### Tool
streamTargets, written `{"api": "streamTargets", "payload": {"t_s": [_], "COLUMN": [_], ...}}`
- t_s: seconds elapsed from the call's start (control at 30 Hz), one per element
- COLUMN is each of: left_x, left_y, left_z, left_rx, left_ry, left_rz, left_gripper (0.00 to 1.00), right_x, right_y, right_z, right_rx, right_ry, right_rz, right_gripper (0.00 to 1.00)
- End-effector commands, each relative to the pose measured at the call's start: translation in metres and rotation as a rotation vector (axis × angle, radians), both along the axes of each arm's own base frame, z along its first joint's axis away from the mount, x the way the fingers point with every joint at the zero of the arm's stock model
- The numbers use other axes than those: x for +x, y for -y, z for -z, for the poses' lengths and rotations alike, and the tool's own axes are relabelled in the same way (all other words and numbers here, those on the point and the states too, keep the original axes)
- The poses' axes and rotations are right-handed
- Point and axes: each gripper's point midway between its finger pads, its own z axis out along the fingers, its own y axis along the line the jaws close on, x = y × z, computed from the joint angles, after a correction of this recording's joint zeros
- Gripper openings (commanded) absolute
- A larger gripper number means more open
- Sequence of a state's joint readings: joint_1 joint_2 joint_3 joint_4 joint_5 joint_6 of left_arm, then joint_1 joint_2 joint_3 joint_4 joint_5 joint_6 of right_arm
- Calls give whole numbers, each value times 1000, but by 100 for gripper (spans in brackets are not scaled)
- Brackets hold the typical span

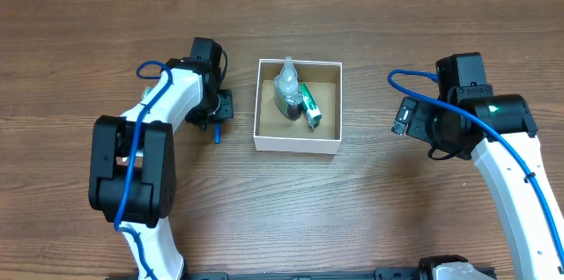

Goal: Pack container
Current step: 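Grasp the blue razor with the left gripper, then lower the blue razor into the box and release it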

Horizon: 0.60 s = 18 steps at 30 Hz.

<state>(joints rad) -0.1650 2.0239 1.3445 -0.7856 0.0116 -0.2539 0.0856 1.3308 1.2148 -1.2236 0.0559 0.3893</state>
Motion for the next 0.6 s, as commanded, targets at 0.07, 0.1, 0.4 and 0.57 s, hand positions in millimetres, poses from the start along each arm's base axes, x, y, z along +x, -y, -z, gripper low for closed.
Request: {"api": "streamTargets", "payload": {"t_s": [0.07, 0.1, 0.4, 0.57], "left_x": [11, 18, 10, -35], "left_y": [-4, -2, 127, 218], "left_z": [-20, -39, -264, -205], "left_rx": [54, 51, 37, 77], "left_ry": [-23, -6, 569, 445], "left_rz": [7, 9, 545, 884], "left_gripper": [4, 4, 4, 4], "right_x": [1, 3, 14, 13], "right_y": [4, 5, 32, 32], "right_z": [-2, -2, -6, -6], "right_rx": [-23, -30, 22, 23], "right_ry": [17, 27, 73, 69], "right_rz": [-17, -15, 78, 78], "right_gripper": [100, 100, 100, 100]}}
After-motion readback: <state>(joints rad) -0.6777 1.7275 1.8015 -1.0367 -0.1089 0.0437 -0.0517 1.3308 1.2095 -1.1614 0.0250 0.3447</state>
